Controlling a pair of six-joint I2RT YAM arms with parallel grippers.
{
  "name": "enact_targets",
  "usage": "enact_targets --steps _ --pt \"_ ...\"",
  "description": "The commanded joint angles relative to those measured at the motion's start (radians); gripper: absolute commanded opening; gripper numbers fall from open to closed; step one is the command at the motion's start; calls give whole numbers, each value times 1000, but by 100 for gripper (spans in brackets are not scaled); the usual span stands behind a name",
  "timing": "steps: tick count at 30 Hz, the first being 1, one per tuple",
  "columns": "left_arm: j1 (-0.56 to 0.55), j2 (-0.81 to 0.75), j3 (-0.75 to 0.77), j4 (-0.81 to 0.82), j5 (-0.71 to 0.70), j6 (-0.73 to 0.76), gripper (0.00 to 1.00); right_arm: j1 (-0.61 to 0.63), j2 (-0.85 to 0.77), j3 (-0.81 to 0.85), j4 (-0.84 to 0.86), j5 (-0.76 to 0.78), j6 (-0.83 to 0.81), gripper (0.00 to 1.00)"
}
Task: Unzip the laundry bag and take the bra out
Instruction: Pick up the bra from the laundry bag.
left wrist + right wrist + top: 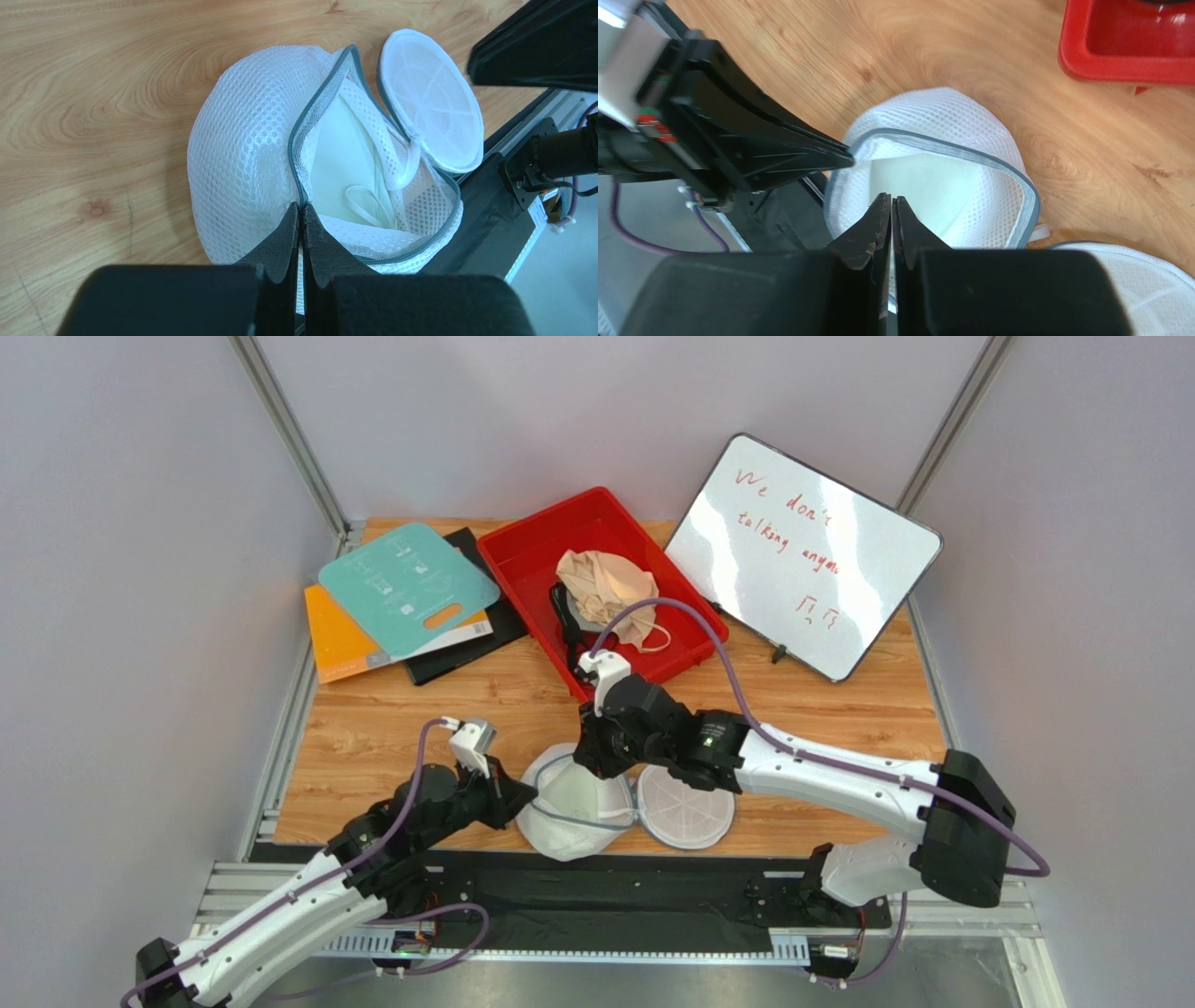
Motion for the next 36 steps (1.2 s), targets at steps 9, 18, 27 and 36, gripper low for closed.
enact_targets --steps 9,18,27,36 --pt "2 26 9 -148 -15 -20 0 -16 173 -69 135 -131 -24 47" --pt "2 76 16 -137 -38 -28 0 -27 296 -26 150 -179 -47 64" --pt "2 113 24 -123 -40 -25 0 -7 189 8 67 -177 -87 63" --pt "2 110 59 -28 -60 7 0 7 204 -36 75 -209 -156 61"
